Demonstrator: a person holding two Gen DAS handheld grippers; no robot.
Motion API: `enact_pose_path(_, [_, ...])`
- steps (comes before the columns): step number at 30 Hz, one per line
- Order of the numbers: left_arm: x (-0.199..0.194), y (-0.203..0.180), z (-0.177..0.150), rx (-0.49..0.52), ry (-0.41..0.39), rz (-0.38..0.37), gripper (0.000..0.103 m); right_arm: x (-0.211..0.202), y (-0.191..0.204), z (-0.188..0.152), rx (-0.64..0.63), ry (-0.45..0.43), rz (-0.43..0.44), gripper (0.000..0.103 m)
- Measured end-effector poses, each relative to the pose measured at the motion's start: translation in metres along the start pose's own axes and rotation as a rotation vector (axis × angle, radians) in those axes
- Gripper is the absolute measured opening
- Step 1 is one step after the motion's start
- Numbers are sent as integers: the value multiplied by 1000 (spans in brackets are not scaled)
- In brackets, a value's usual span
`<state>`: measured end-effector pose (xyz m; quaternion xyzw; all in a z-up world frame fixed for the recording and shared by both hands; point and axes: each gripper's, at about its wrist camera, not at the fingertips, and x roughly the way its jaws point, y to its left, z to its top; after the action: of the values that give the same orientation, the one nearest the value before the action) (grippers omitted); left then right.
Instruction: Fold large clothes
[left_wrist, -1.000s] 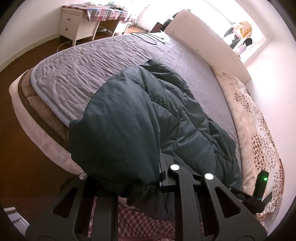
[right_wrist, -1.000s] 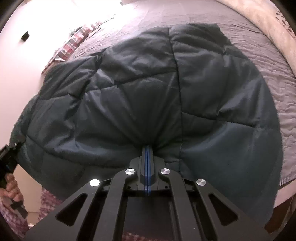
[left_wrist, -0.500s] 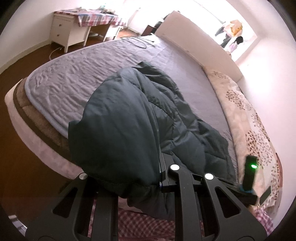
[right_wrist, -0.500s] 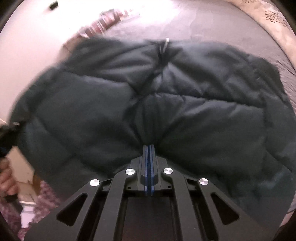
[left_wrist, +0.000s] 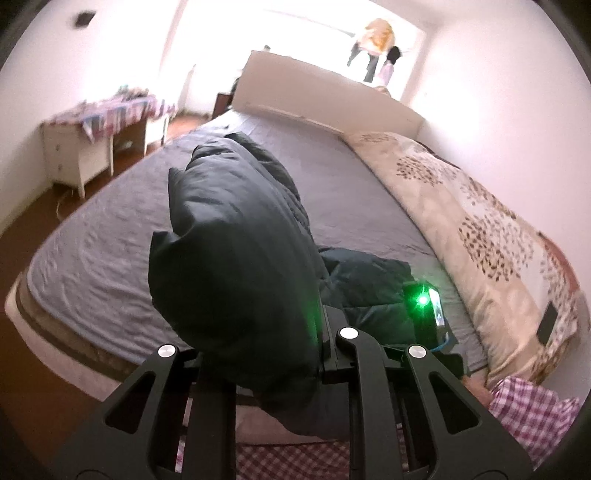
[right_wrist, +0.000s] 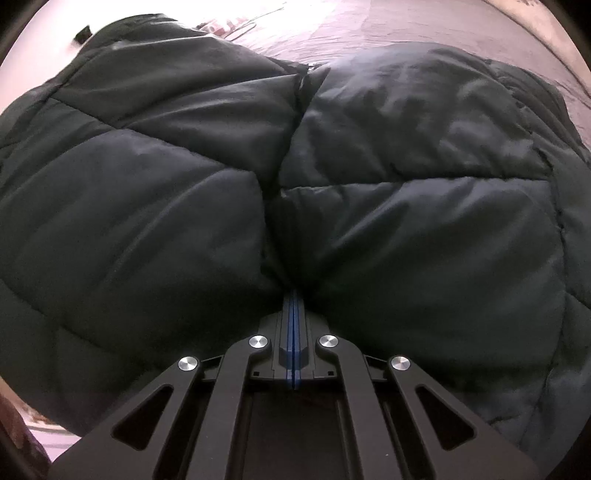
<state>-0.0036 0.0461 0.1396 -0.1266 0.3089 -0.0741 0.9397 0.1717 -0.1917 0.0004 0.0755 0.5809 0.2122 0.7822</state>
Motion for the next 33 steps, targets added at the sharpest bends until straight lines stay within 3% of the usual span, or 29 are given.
enact_pose_path(3, [-3, -12, 4, 47, -8, 6, 17, -20, -8, -6, 15, -33, 38, 0])
enact_pose_path(6, [-6, -21, 5, 77, -13, 9, 17, -62, -20, -19, 23, -137, 64, 0])
enact_pose_path(10, [-7, -37, 8, 117, -21, 2, 17, -112, -59, -45, 85, -233, 29, 0])
enact_pose_path(13, [-7, -53, 8, 161, -28, -5, 17, -128, -88, -67, 142, -249, -33, 1])
enact_pose_path(15, [-8, -65, 7, 193, -31, -13, 17, -125, -109, -75, 211, -247, -42, 1])
enact_pose_path(18, [-8, -84, 6, 246, -30, -27, 17, -107, -131, -78, 298, -212, 13, 5])
enact_pose_path(27, [9, -162, -13, 411, 5, -136, 17, -74, -141, -68, 367, -180, 167, 0])
enact_pose_path(33, [37, -217, -54, 554, 56, -199, 18, -73, -157, -75, 387, -175, 236, 0])
